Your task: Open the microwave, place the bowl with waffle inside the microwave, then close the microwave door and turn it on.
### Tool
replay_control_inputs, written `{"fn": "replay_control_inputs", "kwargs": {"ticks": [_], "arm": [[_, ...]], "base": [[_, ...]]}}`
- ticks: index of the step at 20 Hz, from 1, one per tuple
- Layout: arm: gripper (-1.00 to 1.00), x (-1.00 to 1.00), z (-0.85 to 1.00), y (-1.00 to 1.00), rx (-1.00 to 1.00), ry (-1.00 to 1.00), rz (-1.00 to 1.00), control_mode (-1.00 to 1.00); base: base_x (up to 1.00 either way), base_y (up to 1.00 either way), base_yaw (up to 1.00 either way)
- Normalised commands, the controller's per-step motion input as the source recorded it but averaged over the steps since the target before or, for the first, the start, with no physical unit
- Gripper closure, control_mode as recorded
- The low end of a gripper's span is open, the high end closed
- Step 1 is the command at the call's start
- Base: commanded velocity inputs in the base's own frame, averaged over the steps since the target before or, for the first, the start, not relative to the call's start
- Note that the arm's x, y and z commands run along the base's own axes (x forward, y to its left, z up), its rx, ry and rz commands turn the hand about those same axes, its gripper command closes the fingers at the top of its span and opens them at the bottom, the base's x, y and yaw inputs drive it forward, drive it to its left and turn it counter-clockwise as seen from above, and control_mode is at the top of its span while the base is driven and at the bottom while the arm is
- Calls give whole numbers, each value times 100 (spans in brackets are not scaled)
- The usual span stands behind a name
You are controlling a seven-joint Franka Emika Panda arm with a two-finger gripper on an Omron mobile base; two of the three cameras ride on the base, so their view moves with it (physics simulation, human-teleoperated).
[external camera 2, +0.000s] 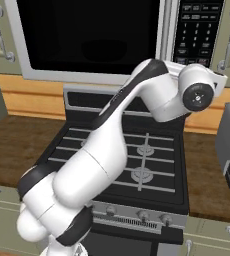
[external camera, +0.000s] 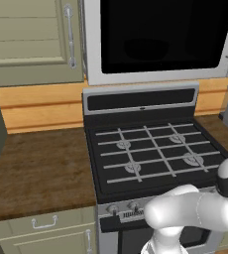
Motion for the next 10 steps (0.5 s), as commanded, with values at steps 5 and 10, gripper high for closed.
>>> {"fn": "replay_control_inputs", "kwargs": {"ticks": [5, 10], "arm": [[-100, 20, -8, 0, 0, 0, 0, -100], [-100, 19, -1, -12, 0, 0, 0, -100]], "base": [[0, 0, 0], [0, 0, 0]]}}
